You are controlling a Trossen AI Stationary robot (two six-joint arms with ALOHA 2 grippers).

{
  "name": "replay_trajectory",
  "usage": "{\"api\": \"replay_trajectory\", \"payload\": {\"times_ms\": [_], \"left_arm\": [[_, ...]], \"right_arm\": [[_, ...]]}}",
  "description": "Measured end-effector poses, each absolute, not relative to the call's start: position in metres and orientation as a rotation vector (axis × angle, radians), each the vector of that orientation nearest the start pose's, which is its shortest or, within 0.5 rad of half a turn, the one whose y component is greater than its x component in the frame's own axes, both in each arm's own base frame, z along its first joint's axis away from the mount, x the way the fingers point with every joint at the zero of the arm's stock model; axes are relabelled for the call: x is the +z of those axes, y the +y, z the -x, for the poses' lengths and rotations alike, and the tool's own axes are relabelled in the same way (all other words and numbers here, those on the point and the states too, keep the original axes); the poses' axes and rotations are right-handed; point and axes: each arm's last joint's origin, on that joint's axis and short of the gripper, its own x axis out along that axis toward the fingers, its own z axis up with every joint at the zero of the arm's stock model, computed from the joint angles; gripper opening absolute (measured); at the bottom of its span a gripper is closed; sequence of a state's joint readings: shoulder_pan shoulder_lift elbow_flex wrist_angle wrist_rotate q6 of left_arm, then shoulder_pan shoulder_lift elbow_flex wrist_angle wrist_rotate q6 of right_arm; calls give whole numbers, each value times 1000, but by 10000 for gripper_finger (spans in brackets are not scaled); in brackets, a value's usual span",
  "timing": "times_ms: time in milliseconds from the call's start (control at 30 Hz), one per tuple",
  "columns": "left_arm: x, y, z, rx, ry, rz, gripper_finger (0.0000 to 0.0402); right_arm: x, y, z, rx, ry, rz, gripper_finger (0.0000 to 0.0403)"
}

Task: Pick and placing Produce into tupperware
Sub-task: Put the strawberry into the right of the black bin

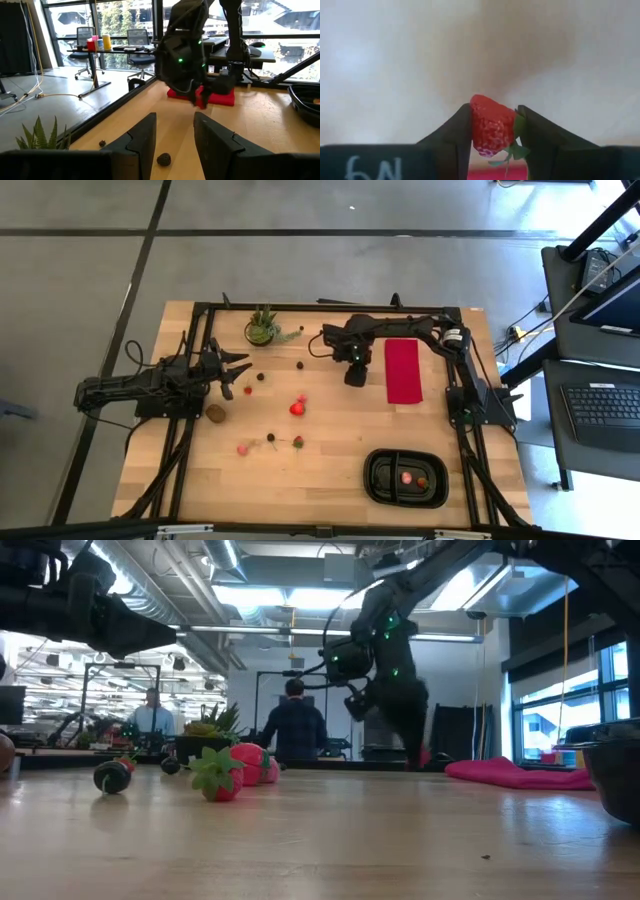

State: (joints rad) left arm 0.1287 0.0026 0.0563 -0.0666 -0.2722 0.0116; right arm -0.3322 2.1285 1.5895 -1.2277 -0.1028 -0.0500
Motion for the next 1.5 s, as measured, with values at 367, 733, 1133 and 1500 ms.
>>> {"api": "replay_trajectory", "payload": {"times_ms": [367,733,1133,1500], "left_arm": [[176,20,-91,400,16,-12,124],[174,20,-91,400,29,-4,124],[174,20,-91,400,24,22,124],[174,20,-91,400,24,22,124]], "right_arm": [[197,-27,-358,-148,1984,-640,152],[229,110,-330,-375,2004,-633,156],[227,200,-295,-717,1772,-608,146],[196,239,-258,-842,1695,-625,149]]}}
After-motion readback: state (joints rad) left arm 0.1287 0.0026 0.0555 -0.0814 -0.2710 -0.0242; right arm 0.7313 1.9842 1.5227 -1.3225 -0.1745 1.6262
